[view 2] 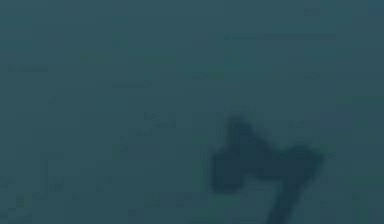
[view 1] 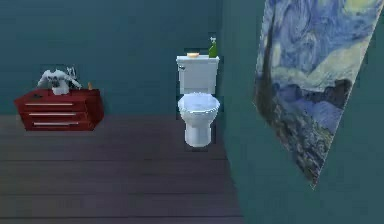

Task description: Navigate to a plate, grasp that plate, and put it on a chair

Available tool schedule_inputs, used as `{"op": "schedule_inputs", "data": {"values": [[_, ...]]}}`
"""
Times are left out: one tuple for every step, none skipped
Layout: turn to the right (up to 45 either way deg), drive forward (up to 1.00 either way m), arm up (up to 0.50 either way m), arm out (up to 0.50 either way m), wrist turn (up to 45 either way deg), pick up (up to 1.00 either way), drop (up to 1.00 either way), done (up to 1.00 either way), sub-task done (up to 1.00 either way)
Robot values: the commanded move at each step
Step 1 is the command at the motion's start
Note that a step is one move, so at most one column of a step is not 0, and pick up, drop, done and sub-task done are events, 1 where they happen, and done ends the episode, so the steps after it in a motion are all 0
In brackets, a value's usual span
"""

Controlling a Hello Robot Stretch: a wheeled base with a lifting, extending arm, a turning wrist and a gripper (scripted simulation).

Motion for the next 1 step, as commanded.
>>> {"op": "schedule_inputs", "data": {"values": [[-45.0, 0.00, 0.00, 0.00, 0.0, 0.00, 0.00, 0.00, 0.00]]}}
